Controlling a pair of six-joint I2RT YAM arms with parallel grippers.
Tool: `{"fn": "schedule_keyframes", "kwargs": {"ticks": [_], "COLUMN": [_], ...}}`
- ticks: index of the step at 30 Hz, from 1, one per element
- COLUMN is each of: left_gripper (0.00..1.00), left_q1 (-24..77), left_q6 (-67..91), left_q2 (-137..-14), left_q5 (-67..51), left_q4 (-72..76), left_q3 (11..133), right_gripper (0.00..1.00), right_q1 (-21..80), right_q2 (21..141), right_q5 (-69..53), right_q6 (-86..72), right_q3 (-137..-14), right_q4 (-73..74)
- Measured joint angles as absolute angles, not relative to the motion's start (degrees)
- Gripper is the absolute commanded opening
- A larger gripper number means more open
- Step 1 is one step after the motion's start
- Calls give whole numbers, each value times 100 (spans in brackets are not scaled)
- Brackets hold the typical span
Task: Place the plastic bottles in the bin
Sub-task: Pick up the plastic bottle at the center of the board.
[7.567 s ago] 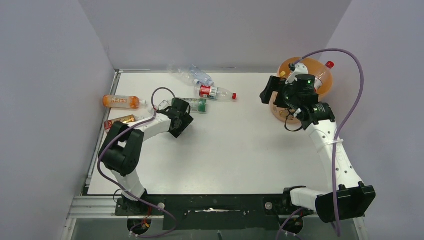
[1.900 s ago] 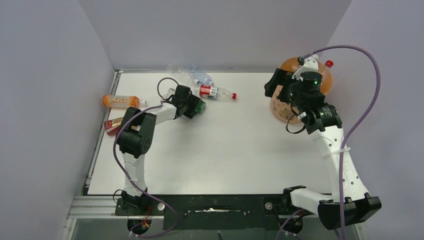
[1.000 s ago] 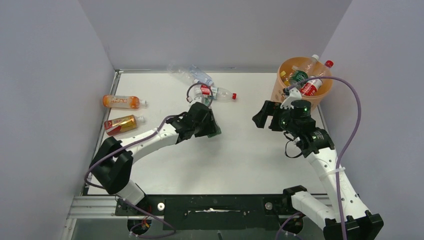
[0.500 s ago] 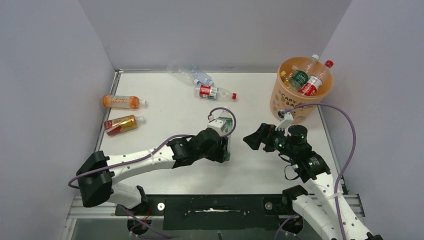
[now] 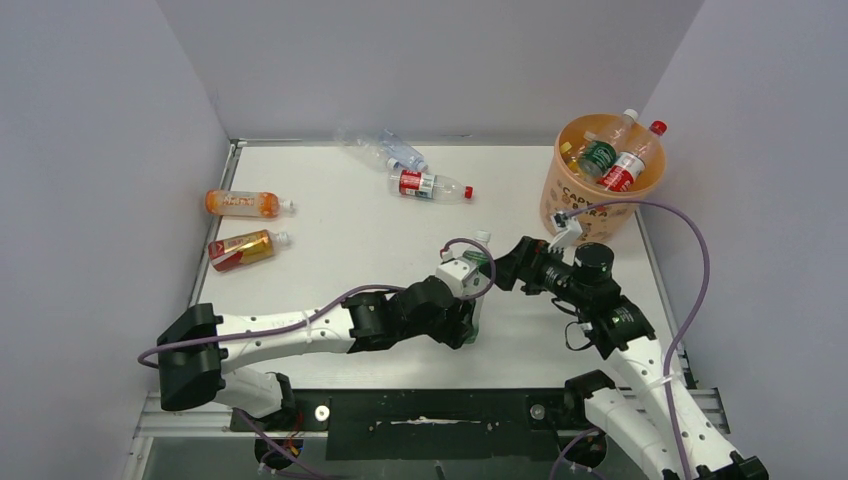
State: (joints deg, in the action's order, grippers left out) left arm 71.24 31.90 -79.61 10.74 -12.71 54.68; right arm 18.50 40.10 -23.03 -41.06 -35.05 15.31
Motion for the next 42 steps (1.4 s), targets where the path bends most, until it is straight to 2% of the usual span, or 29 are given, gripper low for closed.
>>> {"fn": "schedule_keyframes", "kwargs": {"ticks": [13, 15, 18, 21, 23, 29, 30, 31, 37, 42], "left_gripper": [44, 44, 44, 46, 50, 71, 79, 83, 84, 84], "left_q1": [7282, 7297, 7299, 7297, 7297, 7299, 7299, 7299, 7297, 7295], "left_q6": [2921, 2902, 2869, 2847, 2842, 2827, 2821, 2816, 2849, 2976], "left_q2": [-8276, -8278, -8278, -8276, -8276, -8219, -8178, -8117, -7356, -6611], "left_q5": [952, 915, 899, 902, 919, 1090, 1170, 1249, 1752, 2156], "left_q4": [-904, -854, -812, -794, -843, -869, -884, -906, -1055, -1173], "left_q3": [5544, 5553, 5599, 5640, 5640, 5655, 5671, 5686, 5695, 5682], "right_gripper": [100, 93, 74, 62, 57, 49, 48, 48, 47, 47], "right_q1": [1855, 1876, 1916, 1975, 2018, 2091, 2102, 2102, 1870, 952], "right_q2": [4198, 4252, 4366, 4473, 4493, 4676, 4744, 4825, 5463, 6167], "right_q5": [-2821, -2851, -2873, -2875, -2864, -2679, -2574, -2486, -1988, -1898], "right_q6": [-4257, -4257, -4254, -4265, -4248, -4091, -4049, -4007, -3667, -3356], "right_q3": [-3461, -3459, -3459, -3459, -3461, -3780, -3907, -4047, -5194, -6423], "right_q4": [1009, 967, 952, 930, 921, 1197, 1306, 1426, 1951, 2211]}}
